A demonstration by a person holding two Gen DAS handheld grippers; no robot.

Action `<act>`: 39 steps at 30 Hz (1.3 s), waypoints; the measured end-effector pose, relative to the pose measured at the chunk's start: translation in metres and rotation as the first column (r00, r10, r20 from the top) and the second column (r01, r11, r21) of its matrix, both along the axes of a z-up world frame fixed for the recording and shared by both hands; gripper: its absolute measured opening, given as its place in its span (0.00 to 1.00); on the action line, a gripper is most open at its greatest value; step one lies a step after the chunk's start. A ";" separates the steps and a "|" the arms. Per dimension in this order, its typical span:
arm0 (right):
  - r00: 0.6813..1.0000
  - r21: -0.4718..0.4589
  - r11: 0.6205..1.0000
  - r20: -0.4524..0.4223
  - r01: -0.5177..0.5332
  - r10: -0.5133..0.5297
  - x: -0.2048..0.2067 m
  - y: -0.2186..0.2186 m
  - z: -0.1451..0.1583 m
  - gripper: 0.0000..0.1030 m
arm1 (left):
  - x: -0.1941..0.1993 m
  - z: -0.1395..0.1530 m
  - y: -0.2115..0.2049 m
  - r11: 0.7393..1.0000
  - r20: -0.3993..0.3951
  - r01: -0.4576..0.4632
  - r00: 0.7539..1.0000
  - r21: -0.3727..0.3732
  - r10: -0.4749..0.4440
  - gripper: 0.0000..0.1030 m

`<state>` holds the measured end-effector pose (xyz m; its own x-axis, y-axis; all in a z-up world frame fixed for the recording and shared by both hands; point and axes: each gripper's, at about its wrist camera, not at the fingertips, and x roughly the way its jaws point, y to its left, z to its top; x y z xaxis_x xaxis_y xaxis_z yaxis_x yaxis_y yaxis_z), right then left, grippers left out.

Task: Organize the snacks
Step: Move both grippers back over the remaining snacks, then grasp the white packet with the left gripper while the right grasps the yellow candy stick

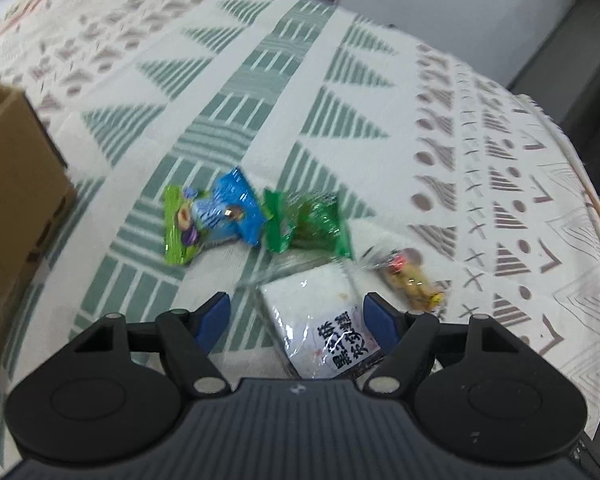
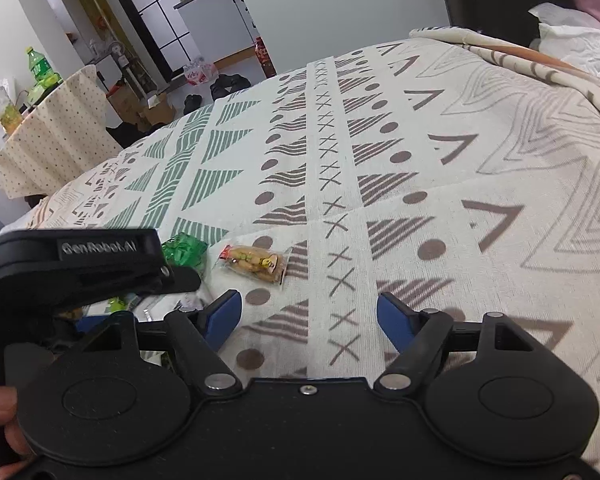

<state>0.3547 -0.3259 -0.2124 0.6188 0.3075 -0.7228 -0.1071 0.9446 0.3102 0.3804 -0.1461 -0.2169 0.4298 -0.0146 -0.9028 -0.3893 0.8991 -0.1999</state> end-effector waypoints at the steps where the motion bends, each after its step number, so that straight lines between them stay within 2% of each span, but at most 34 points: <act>1: 1.000 -0.005 1.000 0.007 -0.003 0.003 0.003 0.001 -0.001 0.72 | 0.002 0.000 0.000 1.000 -0.006 0.002 1.000 0.005 -0.002 0.70; 3: 1.000 -0.004 1.000 0.015 -0.014 0.014 0.008 0.003 -0.003 0.72 | 0.005 0.002 -0.001 0.999 -0.019 0.014 1.000 0.028 -0.014 0.66; 5: 1.000 -0.009 1.000 0.018 -0.026 0.026 0.012 0.005 -0.006 0.71 | 0.006 0.003 0.004 1.000 -0.032 0.000 0.999 0.020 0.001 0.57; 7: 0.999 -0.021 0.999 0.025 -0.040 0.041 0.015 0.008 -0.007 0.71 | 0.006 0.004 0.009 1.000 -0.039 -0.004 0.999 0.023 0.005 0.52; 10: 0.997 -0.023 0.998 0.044 -0.064 0.065 0.018 0.013 -0.006 0.71 | 0.005 0.006 0.015 0.999 -0.044 0.000 0.999 0.032 0.002 0.49; 24: 0.978 -0.003 0.988 0.147 -0.152 0.151 0.034 0.036 0.000 0.71 | -0.013 0.011 0.044 0.999 -0.052 -0.011 0.999 0.042 0.013 0.48; 27: 0.975 -0.005 0.984 0.139 -0.177 0.176 0.037 0.043 -0.004 0.71 | -0.016 0.011 0.047 0.999 -0.051 -0.002 0.999 0.050 0.005 0.50; 28: 0.975 -0.013 0.983 0.125 -0.184 0.184 0.038 0.047 -0.005 0.70 | -0.017 0.011 0.048 0.998 -0.055 0.000 0.998 0.062 0.004 0.54; 29: 0.976 -0.022 0.981 0.101 -0.194 0.195 0.038 0.049 -0.007 0.67 | -0.018 0.010 0.048 0.997 -0.056 0.002 0.998 0.071 0.002 0.59; 30: 0.976 -0.030 0.979 0.077 -0.204 0.206 0.037 0.052 -0.008 0.60 | -0.018 0.010 0.048 0.997 -0.059 0.001 0.998 0.079 0.003 0.61; 32: 0.975 -0.047 0.975 0.038 -0.216 0.217 0.035 0.055 -0.010 0.48 | -0.019 0.008 0.048 0.995 -0.070 -0.005 0.997 0.097 0.012 0.72; 34: 0.973 -0.061 0.973 0.034 -0.224 0.226 0.031 0.056 -0.009 0.43 | -0.019 0.006 0.047 0.994 -0.072 -0.002 0.997 0.109 0.010 0.75; 39: 0.970 -0.103 0.965 0.012 -0.240 0.242 0.026 0.059 -0.010 0.28 | -0.023 0.004 0.042 0.993 -0.059 0.028 0.998 0.115 -0.021 0.73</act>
